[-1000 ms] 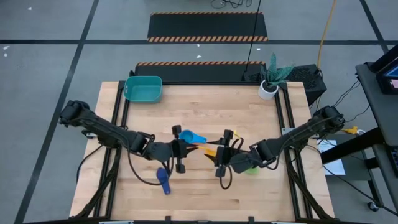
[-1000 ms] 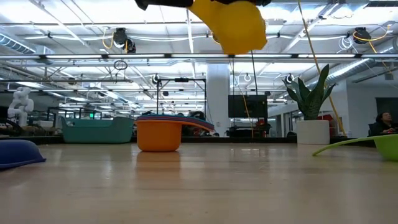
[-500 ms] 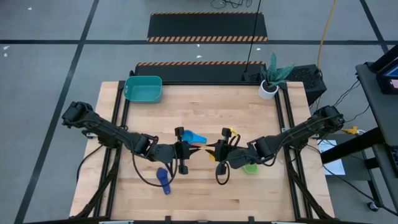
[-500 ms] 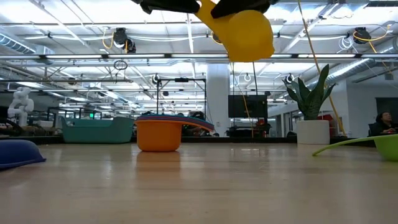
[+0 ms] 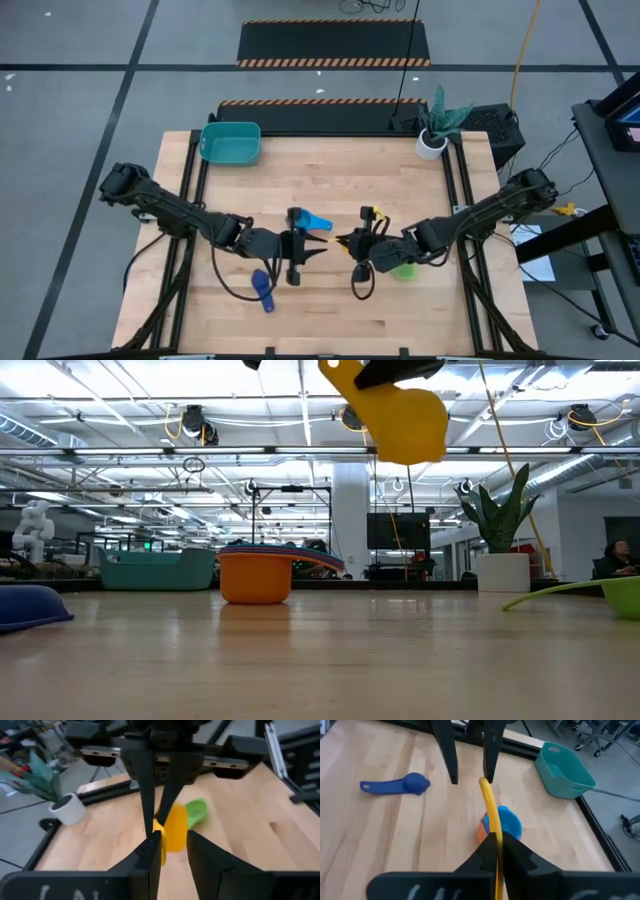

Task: Nest measuring cups in basket
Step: Stack the yellow measuring cup on top of the light blue measuring cup

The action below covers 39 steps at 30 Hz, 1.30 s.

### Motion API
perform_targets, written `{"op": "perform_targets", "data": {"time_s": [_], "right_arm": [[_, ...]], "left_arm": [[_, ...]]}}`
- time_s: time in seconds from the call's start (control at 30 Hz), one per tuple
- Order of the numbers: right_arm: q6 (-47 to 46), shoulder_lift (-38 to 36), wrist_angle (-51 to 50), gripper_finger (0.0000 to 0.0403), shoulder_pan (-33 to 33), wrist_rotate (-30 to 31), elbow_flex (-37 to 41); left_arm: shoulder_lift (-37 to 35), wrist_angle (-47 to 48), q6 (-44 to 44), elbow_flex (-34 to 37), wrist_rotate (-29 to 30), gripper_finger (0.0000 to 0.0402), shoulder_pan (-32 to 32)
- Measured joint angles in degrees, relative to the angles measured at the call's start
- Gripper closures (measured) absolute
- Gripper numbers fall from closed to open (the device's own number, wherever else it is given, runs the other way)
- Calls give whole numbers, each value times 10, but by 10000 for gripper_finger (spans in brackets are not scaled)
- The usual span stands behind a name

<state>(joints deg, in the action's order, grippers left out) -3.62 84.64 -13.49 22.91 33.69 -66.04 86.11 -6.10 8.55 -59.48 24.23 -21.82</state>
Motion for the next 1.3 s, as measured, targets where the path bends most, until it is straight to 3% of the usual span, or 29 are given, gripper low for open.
{"op": "perform_targets", "data": {"time_s": [0.17,0.43,0.67,0.8,1.07,1.3], "right_arm": [[-2,-37,-28,401,20,10,0],[-16,-104,-48,402,67,10,7],[30,-168,84,402,94,8,75],[64,-199,193,402,94,7,130],[149,-233,411,402,102,-20,211],[236,-251,552,400,142,-39,256]], "left_arm": [[-8,-17,-1,-1,40,304,1],[-7,-14,0,-1,44,303,0],[-6,-15,-1,-1,15,299,0],[5,-28,-1,0,7,273,0],[68,-182,79,0,-2,174,1],[149,-410,171,0,-2,120,3]]}}
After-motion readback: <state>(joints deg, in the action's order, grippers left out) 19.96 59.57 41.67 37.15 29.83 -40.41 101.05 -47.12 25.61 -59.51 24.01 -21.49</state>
